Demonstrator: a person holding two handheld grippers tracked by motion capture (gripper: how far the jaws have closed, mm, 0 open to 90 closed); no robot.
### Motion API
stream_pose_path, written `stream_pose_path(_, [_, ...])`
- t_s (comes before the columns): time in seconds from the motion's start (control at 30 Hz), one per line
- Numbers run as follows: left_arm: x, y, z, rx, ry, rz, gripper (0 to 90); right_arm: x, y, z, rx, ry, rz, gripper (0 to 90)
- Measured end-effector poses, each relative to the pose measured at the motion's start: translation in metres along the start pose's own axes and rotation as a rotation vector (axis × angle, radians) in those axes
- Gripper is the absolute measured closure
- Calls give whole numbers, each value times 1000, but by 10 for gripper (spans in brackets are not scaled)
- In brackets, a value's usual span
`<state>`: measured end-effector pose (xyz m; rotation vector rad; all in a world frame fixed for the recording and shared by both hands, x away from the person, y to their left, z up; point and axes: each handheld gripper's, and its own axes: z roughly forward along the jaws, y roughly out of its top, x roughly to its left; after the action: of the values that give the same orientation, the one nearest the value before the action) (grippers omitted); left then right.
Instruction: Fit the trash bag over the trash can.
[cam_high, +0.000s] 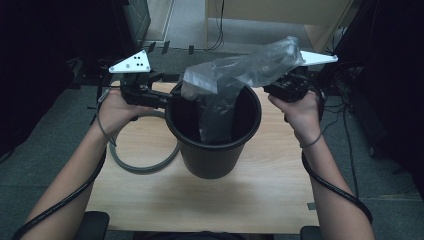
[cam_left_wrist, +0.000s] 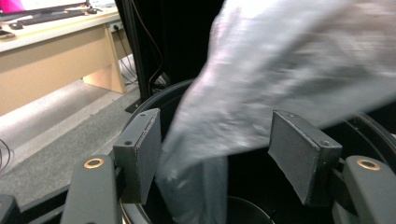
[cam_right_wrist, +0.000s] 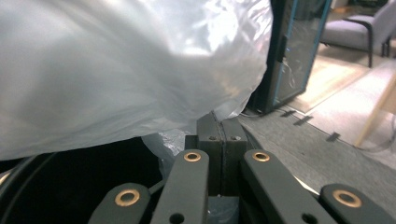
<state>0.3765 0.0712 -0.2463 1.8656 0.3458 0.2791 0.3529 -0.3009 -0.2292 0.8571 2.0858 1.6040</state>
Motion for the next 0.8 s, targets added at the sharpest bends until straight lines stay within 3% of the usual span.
stream_pose_path(0.13, [-1,0,3,-4,-7,-1,335,-6,-1,5,12,-19,37,900])
stream_pose_path(0.4, [-8,1,20,-3,-45,-2,334,-3,-1,15,20,-17,72,900])
stream_pose_path(0.53, [-11,-2,17,14,-35,21,334,-7,-1,13,20,-33,77,900])
stream_pose_path(0.7, [-10,-6,9,0,-21,10,334,-15,-2,8,15,-70,116,900])
stream_pose_path(0.8, [-10,-4,12,4,-22,2,335,-18,-3,10,11,-71,141,900])
